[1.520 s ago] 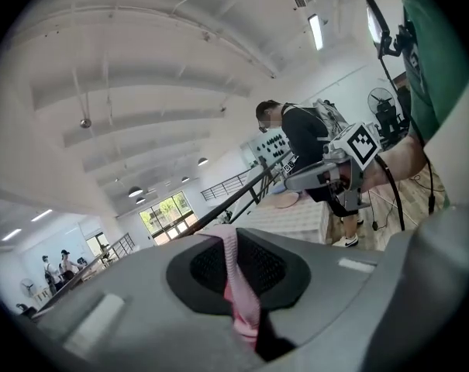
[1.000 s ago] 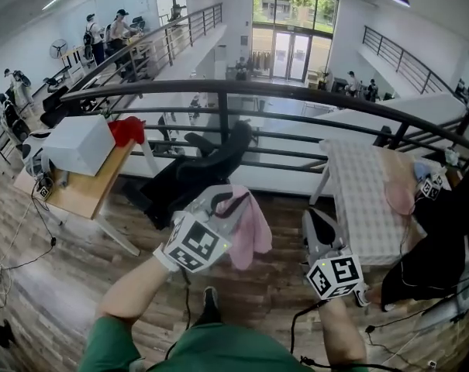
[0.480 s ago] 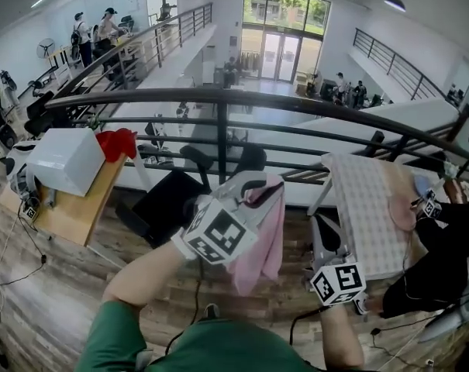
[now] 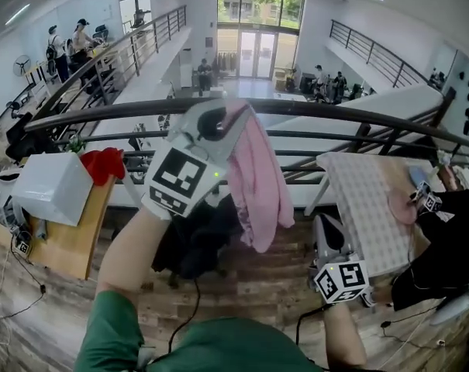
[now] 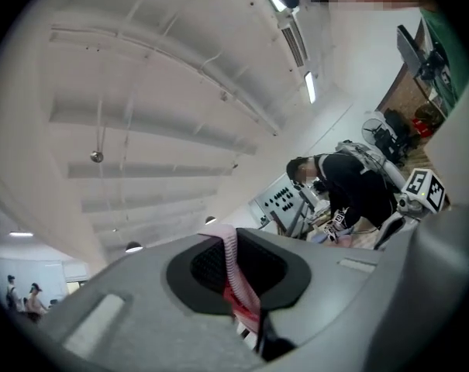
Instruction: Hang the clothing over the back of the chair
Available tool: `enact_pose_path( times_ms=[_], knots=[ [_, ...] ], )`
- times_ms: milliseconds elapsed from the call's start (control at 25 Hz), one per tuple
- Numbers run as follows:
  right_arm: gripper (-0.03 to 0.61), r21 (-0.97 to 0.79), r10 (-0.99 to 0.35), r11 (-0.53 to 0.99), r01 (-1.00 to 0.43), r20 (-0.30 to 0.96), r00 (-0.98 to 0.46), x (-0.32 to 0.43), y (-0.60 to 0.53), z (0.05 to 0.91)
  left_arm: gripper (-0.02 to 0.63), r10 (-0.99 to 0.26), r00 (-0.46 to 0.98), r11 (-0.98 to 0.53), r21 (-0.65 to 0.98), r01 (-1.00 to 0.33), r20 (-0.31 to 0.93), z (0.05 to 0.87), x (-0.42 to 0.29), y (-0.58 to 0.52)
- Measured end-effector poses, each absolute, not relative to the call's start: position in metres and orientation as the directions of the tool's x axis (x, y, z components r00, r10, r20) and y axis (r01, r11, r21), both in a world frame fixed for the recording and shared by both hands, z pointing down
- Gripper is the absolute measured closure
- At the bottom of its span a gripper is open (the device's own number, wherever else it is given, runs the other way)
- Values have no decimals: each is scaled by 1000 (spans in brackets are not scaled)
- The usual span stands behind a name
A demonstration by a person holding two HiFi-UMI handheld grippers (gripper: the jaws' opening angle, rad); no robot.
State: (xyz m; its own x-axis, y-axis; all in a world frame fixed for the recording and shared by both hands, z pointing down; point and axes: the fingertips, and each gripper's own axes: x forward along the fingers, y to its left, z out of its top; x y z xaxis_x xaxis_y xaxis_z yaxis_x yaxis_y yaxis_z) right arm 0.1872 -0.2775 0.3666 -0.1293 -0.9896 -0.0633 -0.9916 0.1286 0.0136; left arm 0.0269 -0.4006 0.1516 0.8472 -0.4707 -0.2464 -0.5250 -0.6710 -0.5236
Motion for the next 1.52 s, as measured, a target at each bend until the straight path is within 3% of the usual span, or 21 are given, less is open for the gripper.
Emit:
enact_pose_path(
  times_ms=[240,560,720,880,960,1040,1120,1320,1520],
  knots=[
    [575,10,-988,145,-989,-46,-146,154,-309,381,594,-621,740,-641,-376,-669,-258,167,-67,-495],
    [575,12,-984,179,-984,-11,-180,128,-330,385,594,-751,661,-659,-76,-748,0,314,-159,-575],
    [575,3,-975,220,-976,23,-220,118,-346,397,594,-704,699,-683,148,-715,125,405,-184,-579],
    [575,-4,-968,249,-968,24,-249,116,-366,398,590,-526,817,-719,390,-575,235,504,-186,-555],
    [575,-2,-965,262,-965,-2,-262,117,-377,388,537,-468,840,-702,462,-542,274,545,-193,-541],
    [575,0,-962,270,-963,-34,-270,119,-388,377,428,-452,838,-672,502,-545,304,575,-206,-528],
    [575,3,-959,276,-961,-60,-276,122,-399,371,393,-472,819,-634,520,-573,328,595,-223,-522],
    [575,0,-949,304,-953,-90,-303,125,-428,365,382,-592,735,-553,496,-669,331,595,-253,-530],
    [575,-14,-933,347,-938,-111,-343,131,-460,353,424,-763,571,-484,318,-815,301,543,-253,-551]
  ],
)
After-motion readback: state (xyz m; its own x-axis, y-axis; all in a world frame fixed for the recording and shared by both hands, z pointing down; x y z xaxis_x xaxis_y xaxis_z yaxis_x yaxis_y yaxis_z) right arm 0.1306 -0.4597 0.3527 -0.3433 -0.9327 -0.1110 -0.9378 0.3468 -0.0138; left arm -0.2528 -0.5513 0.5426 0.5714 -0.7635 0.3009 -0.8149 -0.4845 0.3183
